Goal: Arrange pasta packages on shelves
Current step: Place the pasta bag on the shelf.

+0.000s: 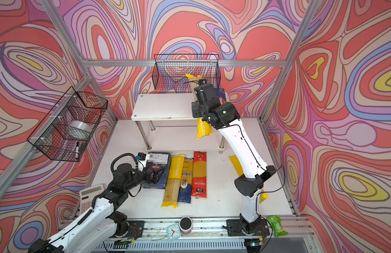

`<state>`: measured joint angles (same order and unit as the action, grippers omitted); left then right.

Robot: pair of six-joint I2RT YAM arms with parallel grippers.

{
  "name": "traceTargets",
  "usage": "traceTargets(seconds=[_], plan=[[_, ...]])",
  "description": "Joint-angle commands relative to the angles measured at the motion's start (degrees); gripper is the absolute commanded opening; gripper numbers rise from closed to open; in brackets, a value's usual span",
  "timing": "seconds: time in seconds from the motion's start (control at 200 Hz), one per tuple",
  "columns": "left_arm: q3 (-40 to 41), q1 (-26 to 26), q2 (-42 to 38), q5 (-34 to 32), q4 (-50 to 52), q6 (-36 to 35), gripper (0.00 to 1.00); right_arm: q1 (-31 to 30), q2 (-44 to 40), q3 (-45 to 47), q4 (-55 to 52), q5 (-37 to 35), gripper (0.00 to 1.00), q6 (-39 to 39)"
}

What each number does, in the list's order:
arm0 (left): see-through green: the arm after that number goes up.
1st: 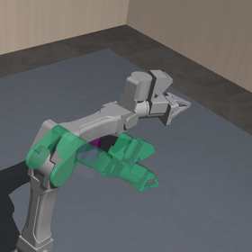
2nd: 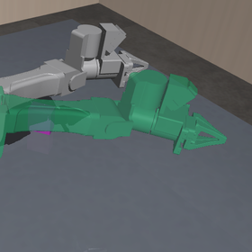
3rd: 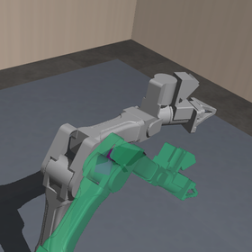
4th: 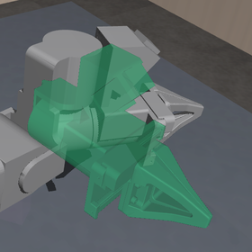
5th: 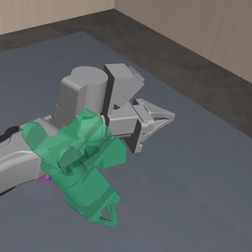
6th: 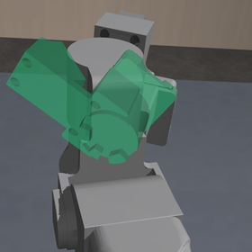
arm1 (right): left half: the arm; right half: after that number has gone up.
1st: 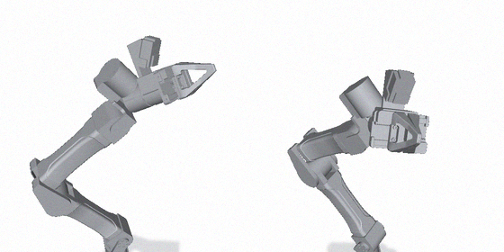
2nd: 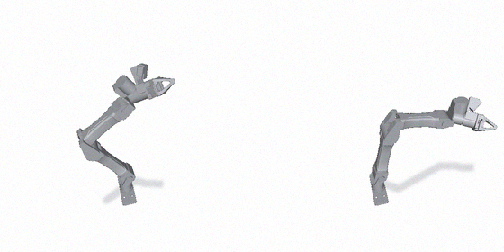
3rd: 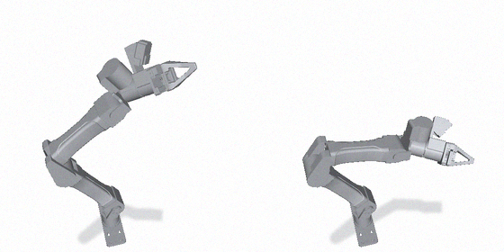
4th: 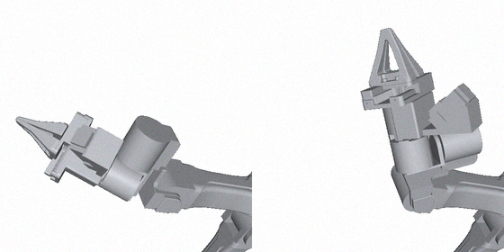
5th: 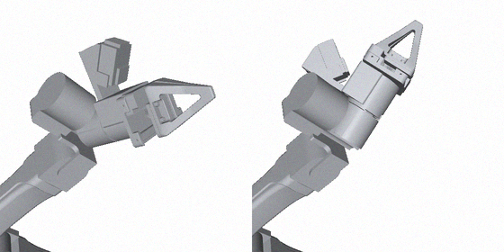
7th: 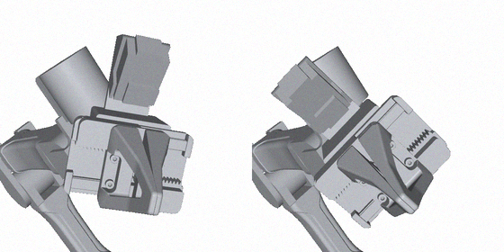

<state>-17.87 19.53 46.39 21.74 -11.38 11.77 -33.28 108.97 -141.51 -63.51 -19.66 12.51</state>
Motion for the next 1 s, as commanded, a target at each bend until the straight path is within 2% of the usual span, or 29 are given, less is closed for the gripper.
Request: traceTargets(seconds=[0.0, 0.115, 0.371, 0.811, 0.921, 0.997], plan=[[0.73, 0.29, 0.79, -0.06, -1.09, -0.44, 1.00, 1.08, 0.33, -0.69, 7.87, -3.14, 0.19, -1.26], [0.66, 0.28, 1.33, 0.46, -1.54, -0.34, 1.00, 1.62, 0.89, -0.31, 8.04, -3.13, 0.21, -1.25], [0.75, 0.31, 0.98, 0.32, -1.45, -0.26, 1.00, 2.68, 0.90, 2.62, 8.99, -2.27, 0.35, 0.17], [0.74, 0.29, 0.98, 0.11, -1.46, -0.26, 1.00, 2.94, -0.02, 3.29, 8.60, 0.64, 0.39, 1.02], [0.75, 0.24, 0.98, 0.19, -1.46, -0.26, 1.00, 2.95, -2.83, 5.21, 8.60, 4.77, 0.39, 0.68], [0.82, 0.23, 1.03, 0.06, -1.53, -0.26, 1.00, 2.89, -5.98, 7.61, 9.27, 12.62, 0.39, -0.21]])
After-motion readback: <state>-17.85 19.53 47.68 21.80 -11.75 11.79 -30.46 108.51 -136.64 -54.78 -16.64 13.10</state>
